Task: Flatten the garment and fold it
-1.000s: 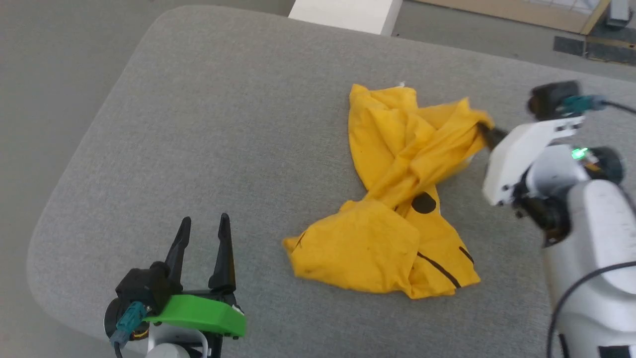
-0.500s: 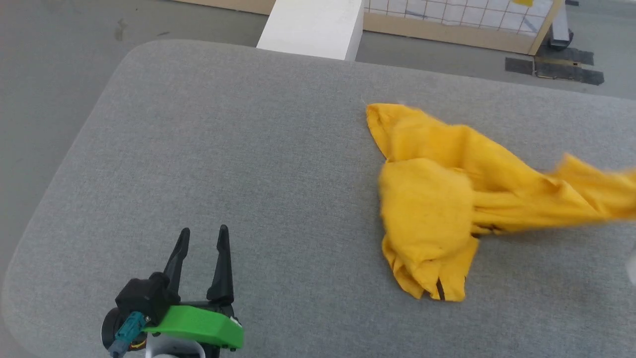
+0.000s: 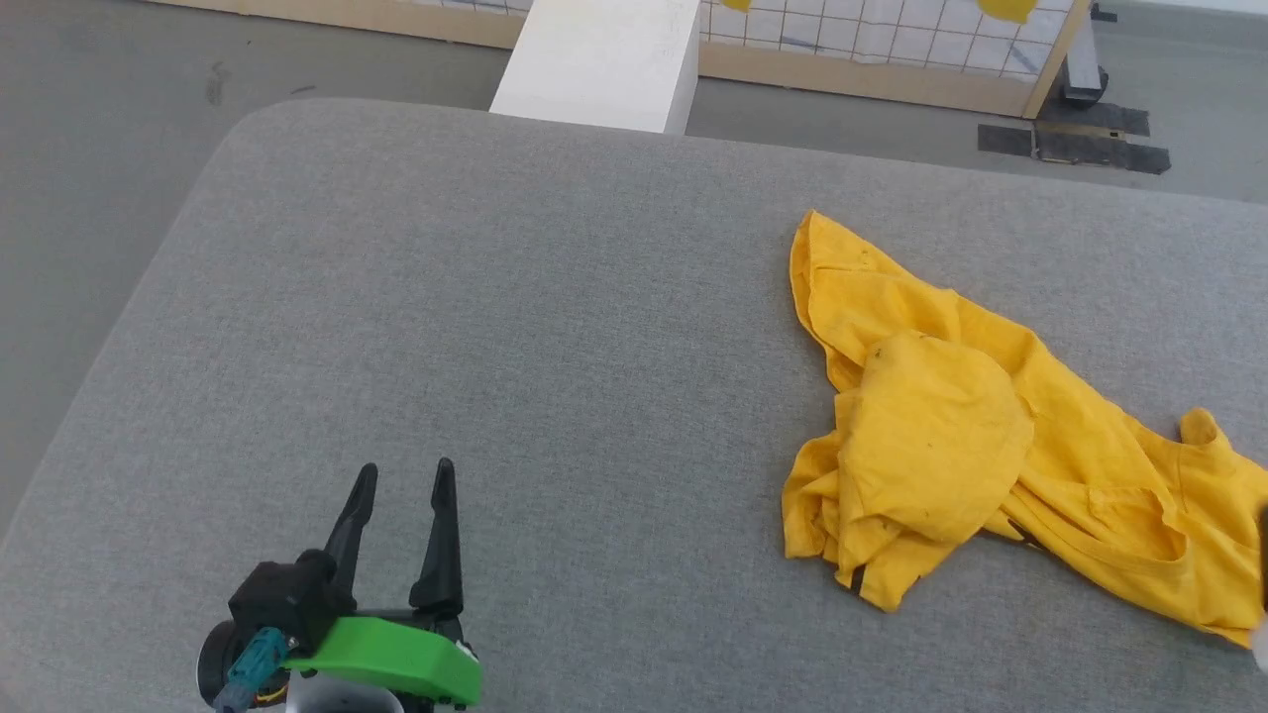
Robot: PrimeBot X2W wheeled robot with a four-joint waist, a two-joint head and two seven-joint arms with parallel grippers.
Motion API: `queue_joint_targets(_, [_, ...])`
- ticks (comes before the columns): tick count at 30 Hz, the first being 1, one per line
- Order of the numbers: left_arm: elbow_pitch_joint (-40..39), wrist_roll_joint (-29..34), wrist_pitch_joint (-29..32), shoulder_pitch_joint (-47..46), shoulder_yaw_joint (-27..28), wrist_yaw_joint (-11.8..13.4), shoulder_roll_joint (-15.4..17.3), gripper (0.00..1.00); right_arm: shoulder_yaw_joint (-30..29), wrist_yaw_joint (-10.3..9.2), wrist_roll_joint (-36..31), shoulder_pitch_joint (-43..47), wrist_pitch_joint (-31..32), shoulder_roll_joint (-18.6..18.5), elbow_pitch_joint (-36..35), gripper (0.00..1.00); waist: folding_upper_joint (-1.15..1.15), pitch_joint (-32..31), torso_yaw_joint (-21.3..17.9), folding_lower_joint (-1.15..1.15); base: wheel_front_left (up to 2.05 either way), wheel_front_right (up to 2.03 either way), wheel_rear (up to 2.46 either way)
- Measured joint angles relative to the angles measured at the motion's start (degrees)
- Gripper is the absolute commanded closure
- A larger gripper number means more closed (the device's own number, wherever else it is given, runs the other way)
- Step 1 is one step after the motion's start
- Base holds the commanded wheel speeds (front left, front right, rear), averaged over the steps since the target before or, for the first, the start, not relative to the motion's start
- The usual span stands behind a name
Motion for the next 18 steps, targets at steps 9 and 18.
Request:
queue_joint_targets(9, [-0.49,-0.03,-0.02,-0.12,-0.16,0.23,-0.09,0.0,10.77,0.0,6.17,-6.69,8.66,-0.04,-6.38,0.0,0.0,0.81,0.03,0.0,0.0,0.0,0.0])
queue_joint_targets(18, [-0.3,-0.12,-0.13,-1.55,-0.09,0.14,-0.18,0.0,14.34,0.0,4.5,-12.89,11.93,0.03,5.33,0.0,0.0,4.03,1.85,0.0,0.0,0.0,0.0])
